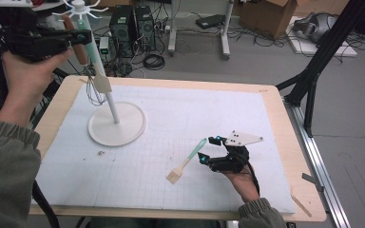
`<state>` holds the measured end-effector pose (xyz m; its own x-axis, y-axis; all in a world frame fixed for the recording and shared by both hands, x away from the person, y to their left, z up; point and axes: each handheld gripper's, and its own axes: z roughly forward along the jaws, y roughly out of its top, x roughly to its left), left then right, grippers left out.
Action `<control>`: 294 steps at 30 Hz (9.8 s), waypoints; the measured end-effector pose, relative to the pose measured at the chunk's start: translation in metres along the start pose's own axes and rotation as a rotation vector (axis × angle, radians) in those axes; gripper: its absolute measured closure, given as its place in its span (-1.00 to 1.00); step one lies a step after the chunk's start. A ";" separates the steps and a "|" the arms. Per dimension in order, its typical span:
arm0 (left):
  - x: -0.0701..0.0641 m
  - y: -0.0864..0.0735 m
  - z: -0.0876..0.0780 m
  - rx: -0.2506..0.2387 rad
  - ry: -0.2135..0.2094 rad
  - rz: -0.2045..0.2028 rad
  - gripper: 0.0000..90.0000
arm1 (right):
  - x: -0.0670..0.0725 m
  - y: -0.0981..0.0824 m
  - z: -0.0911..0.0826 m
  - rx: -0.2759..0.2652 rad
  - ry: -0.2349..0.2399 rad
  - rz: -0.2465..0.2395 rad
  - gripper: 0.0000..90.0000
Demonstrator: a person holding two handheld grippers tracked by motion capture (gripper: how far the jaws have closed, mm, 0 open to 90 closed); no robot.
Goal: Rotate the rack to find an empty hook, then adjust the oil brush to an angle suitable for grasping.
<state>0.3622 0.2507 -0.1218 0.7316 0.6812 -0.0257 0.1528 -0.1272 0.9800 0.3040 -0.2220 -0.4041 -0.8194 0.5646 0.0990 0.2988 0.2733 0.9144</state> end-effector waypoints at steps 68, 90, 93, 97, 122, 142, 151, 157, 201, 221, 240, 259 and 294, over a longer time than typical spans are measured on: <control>0.013 -0.003 -0.035 -0.020 0.098 0.002 0.93 | 0.000 0.001 -0.001 -0.013 -0.003 -0.005 -0.44; 0.009 -0.045 -0.048 -0.005 0.043 0.018 0.72 | -0.002 0.000 -0.002 -0.003 -0.021 0.008 -0.44; 0.008 -0.051 -0.050 0.001 0.044 0.020 0.68 | -0.002 0.000 -0.001 -0.002 -0.019 0.005 -0.44; 0.007 -0.061 -0.051 0.010 0.040 0.017 0.62 | -0.003 -0.001 -0.003 -0.005 -0.022 0.006 -0.44; -0.008 -0.116 -0.043 0.020 -0.034 -0.001 0.36 | -0.004 -0.003 -0.009 0.001 -0.040 0.010 -0.46; -0.024 -0.162 -0.032 0.044 -0.068 -0.027 0.09 | -0.003 -0.010 -0.011 -0.004 -0.058 0.034 -0.59; -0.035 -0.180 -0.028 0.053 -0.063 0.001 -0.12 | 0.001 -0.011 -0.008 0.040 -0.014 -0.011 -0.28; -0.041 -0.197 -0.026 0.061 -0.075 -0.012 -0.25 | 0.001 -0.011 -0.007 0.064 0.036 -0.028 0.10; -0.080 -0.268 -0.012 0.151 -0.078 0.012 -0.86 | 0.019 -0.001 0.055 0.335 0.286 -0.223 0.99; -0.082 -0.269 -0.012 0.140 -0.069 0.022 -0.86 | 0.029 -0.006 0.081 0.395 0.295 -0.290 0.99; -0.081 -0.269 -0.011 0.132 -0.075 0.020 -0.86 | 0.038 0.007 0.114 0.388 0.269 -0.287 0.99; -0.081 -0.269 -0.014 0.124 -0.076 0.021 -0.86 | 0.006 0.016 0.093 0.352 0.182 -0.228 0.99; -0.083 -0.271 -0.010 0.136 -0.106 0.024 -0.86 | -0.043 0.006 0.088 0.407 0.039 -0.148 0.99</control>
<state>0.2535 0.2362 -0.3835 0.8009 0.5980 -0.0307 0.2180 -0.2434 0.9451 0.3837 -0.1758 -0.4370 -0.8833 0.4687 0.0006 0.3390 0.6379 0.6915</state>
